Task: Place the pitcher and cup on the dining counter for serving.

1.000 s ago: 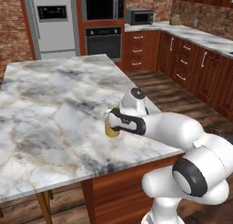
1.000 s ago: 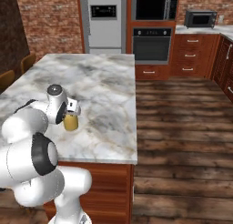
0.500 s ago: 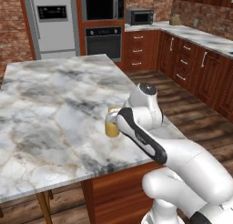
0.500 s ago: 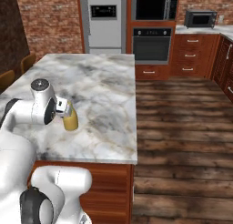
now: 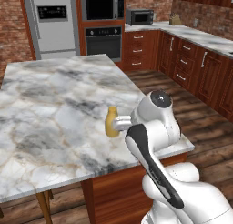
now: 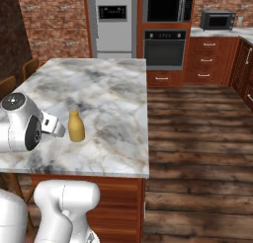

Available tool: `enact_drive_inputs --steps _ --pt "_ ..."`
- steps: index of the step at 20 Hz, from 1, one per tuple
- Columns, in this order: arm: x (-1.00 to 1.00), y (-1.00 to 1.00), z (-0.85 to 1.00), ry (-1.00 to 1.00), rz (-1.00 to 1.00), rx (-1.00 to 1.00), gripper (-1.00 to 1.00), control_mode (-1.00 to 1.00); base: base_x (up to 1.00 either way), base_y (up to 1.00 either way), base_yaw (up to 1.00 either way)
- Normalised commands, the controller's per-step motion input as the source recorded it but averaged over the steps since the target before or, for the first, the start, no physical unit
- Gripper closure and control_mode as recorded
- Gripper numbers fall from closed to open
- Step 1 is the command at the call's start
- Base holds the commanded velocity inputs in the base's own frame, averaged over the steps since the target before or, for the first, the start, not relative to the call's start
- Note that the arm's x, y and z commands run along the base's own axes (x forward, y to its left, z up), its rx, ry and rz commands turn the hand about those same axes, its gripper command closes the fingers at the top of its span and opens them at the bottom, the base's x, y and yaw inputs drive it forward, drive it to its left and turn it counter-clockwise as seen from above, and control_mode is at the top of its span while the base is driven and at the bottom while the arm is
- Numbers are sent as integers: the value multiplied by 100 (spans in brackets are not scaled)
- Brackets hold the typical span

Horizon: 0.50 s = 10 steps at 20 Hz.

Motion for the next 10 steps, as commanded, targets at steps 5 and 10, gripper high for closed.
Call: enact_drive_inputs --steps 5,10 --pt "-43 -3 11 -33 -16 0 -100 -100 0 0 0" --pt "-23 0 7 -27 -11 0 -100 -100 0 0 0"
